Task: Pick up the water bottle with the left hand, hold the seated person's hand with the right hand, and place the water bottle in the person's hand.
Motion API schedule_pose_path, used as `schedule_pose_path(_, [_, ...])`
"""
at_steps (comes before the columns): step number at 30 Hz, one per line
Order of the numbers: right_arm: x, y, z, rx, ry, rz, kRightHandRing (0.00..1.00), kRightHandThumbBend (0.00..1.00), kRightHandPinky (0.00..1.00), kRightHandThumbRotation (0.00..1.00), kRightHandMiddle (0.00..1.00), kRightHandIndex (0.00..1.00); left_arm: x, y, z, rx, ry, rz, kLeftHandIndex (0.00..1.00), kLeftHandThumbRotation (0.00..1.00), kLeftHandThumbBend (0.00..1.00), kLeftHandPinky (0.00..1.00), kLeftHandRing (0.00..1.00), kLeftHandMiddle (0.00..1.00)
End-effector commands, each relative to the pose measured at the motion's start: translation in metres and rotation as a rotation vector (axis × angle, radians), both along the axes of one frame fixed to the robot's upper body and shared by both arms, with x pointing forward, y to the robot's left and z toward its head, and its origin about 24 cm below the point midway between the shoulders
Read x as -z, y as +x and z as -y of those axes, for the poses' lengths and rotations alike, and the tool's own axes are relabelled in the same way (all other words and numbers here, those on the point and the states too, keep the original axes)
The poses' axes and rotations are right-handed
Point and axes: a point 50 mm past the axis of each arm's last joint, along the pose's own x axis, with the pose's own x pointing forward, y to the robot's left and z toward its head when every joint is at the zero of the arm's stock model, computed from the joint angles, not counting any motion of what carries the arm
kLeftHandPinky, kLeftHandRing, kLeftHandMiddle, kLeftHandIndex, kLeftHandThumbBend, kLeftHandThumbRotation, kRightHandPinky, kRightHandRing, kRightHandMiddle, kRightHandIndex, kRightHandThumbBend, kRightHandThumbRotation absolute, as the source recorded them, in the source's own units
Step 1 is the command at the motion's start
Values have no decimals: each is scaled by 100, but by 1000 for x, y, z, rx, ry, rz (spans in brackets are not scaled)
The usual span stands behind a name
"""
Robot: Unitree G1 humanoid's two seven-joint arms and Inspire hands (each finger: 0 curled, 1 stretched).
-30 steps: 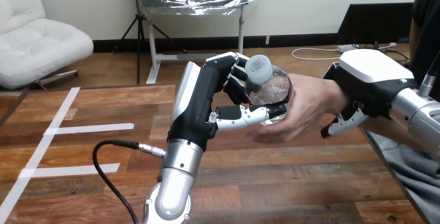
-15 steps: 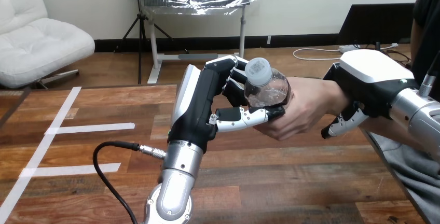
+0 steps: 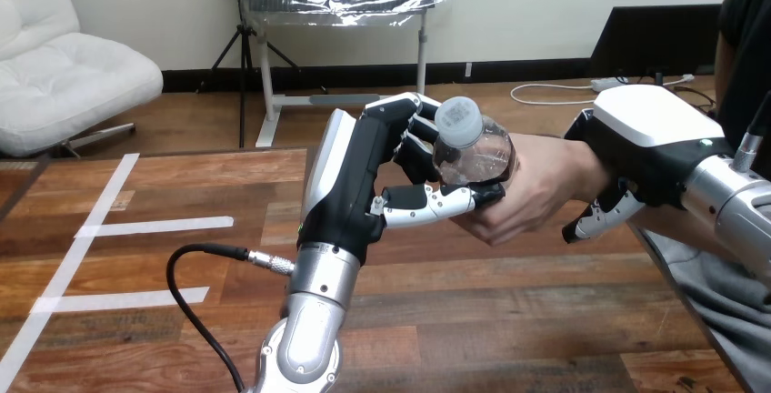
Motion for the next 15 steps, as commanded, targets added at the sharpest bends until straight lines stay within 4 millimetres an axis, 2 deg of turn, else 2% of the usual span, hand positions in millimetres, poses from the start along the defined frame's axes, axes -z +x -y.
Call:
schedule_pose_path(1, [-27, 7, -4, -32, -40, 112, 21, 80, 14, 0, 30, 38, -28, 7, 22, 62, -55, 100, 50, 0, 55, 32, 35, 39])
schedule_pose_path(15, [-26, 5, -4, -26, -51, 120, 44, 86, 34, 2, 52, 56, -28, 7, 20, 63, -49, 97, 49, 0, 55, 32, 35, 39])
